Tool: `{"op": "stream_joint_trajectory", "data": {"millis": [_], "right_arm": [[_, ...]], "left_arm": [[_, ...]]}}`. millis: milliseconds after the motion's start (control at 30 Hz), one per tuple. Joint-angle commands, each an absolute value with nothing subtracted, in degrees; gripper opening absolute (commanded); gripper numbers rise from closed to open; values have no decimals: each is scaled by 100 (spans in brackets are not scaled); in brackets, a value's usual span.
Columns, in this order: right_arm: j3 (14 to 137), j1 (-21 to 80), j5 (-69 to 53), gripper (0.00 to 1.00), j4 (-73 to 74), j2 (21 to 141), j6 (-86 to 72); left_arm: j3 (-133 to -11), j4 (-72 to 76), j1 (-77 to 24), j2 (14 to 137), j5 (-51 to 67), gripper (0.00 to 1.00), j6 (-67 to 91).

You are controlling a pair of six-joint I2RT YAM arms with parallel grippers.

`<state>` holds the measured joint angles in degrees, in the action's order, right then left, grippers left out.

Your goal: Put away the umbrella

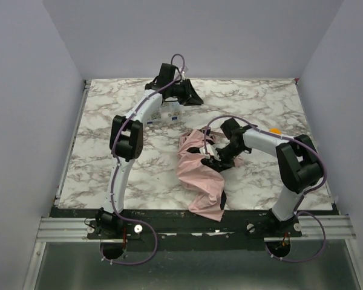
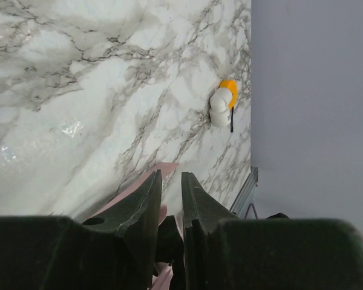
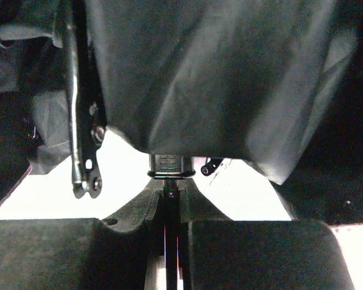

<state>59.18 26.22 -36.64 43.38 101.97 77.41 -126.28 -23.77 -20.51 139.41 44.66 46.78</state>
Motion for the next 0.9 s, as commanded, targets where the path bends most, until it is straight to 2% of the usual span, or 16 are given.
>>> {"op": "stream_joint_trajectory", "data": {"millis": [0,167,300,367,433,500,600,700,767,867], "right_arm": [[5613,2672,-2630,1,4950,10814,7417],[5861,2672,-2778,1,5066,11050,7344],[6636,2671,-2974,1,5747,11656,7219],[6849,2680,-2923,1,5800,11832,7096],[6967,2681,-2868,1,5777,11950,6931],[7103,2669,-2850,1,5697,12089,6561],[7224,2675,-2852,1,5568,12270,6154],[7247,2672,-2721,1,5392,12357,5902],[7320,2661,-2639,1,5410,12453,5842],[7445,2612,-2728,1,5598,12541,6025]], "left_arm": [[-13046,-2518,-1899,14128,4759,26,4570],[-13024,-2814,-1898,13343,4338,36,3133],[-11568,-1843,-1862,11866,3514,47,2129],[-10442,-760,-1754,11068,3344,58,2085],[-9498,357,-1499,10430,3338,80,2415],[-8652,1535,-1096,10010,3601,98,3267],[-7889,3276,-375,9847,4615,98,4942],[-6984,4552,-54,9387,5325,99,5372],[-6395,4276,-88,8711,5519,99,4521],[-5666,2953,-488,7596,5493,99,2423]]}}
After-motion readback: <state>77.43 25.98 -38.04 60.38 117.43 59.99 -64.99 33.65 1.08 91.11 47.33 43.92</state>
